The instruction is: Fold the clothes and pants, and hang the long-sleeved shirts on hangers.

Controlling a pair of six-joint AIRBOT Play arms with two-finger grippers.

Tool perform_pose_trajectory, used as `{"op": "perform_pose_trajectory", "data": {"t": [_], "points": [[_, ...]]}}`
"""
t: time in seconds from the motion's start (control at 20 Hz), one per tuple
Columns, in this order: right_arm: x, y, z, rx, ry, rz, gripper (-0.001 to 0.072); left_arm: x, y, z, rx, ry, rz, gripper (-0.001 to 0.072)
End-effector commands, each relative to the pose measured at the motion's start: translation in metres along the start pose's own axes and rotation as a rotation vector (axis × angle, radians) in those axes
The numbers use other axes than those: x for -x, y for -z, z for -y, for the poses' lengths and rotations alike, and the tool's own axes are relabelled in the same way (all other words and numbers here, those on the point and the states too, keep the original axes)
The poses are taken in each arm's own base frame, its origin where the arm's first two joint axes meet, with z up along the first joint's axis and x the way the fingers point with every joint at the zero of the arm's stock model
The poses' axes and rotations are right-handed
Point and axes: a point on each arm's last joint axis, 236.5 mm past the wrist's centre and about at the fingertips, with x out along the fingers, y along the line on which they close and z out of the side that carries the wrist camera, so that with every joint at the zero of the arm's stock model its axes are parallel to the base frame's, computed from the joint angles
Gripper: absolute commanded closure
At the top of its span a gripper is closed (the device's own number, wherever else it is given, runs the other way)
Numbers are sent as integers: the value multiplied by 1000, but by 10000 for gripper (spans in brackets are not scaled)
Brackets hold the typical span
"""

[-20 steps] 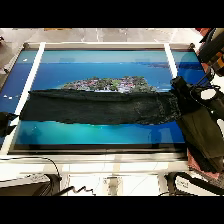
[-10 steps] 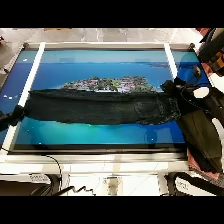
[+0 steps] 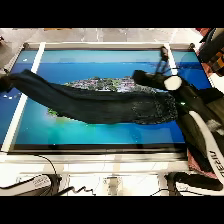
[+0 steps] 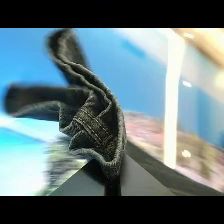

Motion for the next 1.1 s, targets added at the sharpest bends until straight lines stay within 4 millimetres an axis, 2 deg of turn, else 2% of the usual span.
{"op": "perform_pose_trajectory", "data": {"t": [0.0,0.15,0.35,0.45,0.55,0.65,0.75,0.85,0.95,1.05], "points": [[-49,40,-70,22,-104,-95,682,52,-1,92,-137,152,-33,692],[-98,92,-126,22,-176,-190,682,80,-2,131,-159,191,-19,692],[-145,167,-196,-48,-267,-305,682,87,-2,159,-139,240,-10,692],[-159,209,-229,-89,-312,-368,682,84,1,167,-140,264,-18,692],[-164,244,-262,-126,-359,-416,682,81,5,174,-146,280,-30,691],[-163,264,-284,-118,-393,-420,682,79,8,180,-153,293,-37,691],[-157,277,-291,-96,-400,-446,681,77,8,183,-157,298,-34,692],[-161,274,-280,-53,-375,-445,680,76,8,185,-161,299,-33,692],[-168,249,-252,-11,-324,-418,680,71,12,189,-161,310,-45,692],[-170,203,-212,-1,-260,-390,680,60,21,193,-154,332,-81,692]]}}
